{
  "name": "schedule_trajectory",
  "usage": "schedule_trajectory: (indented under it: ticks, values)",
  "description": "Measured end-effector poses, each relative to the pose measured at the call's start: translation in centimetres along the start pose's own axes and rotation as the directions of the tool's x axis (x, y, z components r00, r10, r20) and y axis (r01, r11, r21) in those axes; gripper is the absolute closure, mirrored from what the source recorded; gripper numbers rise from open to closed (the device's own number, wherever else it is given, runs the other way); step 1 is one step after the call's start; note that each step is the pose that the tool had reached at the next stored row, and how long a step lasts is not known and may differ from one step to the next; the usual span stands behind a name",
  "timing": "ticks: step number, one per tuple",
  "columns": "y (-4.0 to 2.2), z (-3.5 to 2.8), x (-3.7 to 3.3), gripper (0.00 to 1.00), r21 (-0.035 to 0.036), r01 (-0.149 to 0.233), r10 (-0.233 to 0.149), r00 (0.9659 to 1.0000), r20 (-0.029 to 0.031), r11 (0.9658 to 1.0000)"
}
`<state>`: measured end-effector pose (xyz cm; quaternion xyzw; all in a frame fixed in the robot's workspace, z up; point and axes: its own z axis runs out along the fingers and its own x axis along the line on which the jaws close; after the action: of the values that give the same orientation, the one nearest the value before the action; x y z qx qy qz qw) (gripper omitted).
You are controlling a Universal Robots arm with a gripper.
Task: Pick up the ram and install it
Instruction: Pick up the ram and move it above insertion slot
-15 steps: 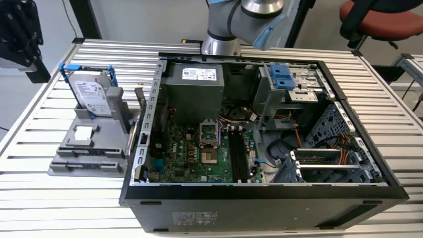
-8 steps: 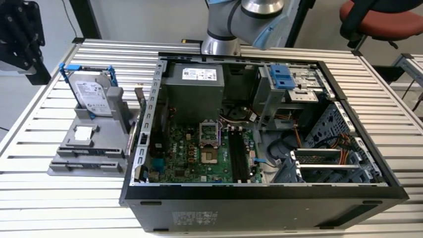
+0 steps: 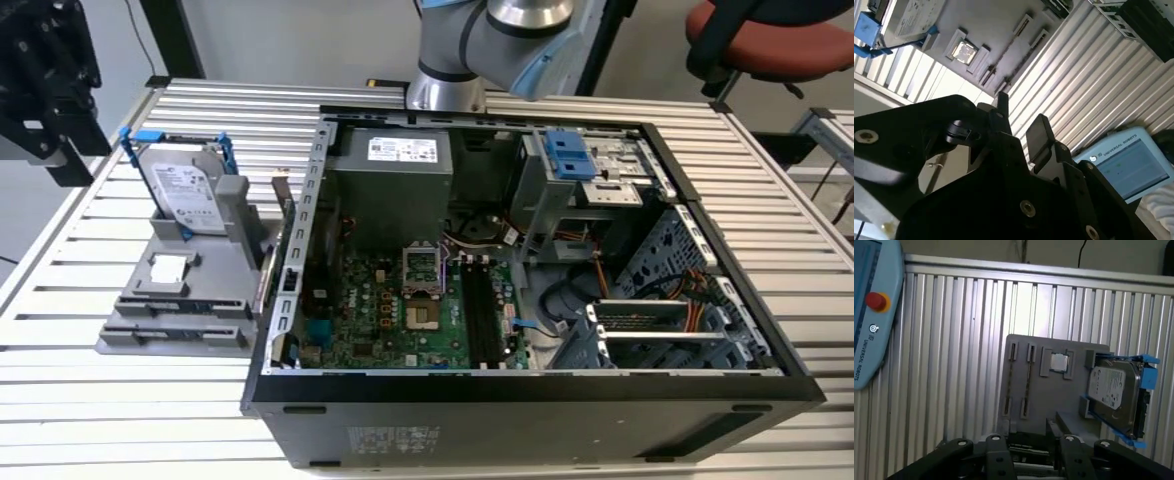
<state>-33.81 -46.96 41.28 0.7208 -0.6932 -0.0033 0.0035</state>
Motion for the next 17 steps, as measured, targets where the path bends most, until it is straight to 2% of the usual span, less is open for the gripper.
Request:
schedule_trajectory:
  ticks: [4,8,15,17]
  values:
    - [-0.01,0.72,0.0,0.0,0.0,-0.071,0.071,0.9975,0.0007,0.9975]
    - [-0.01,1.46,0.0,0.0,-0.0001,-0.101,0.101,0.9949,0.001,0.9949]
    - [-0.03,2.72,0.0,0.0,0.0007,-0.109,0.109,0.994,0.0015,0.994]
    - [-0.03,3.0,0.0,0.0,0.0025,-0.109,0.109,0.994,0.0064,0.994]
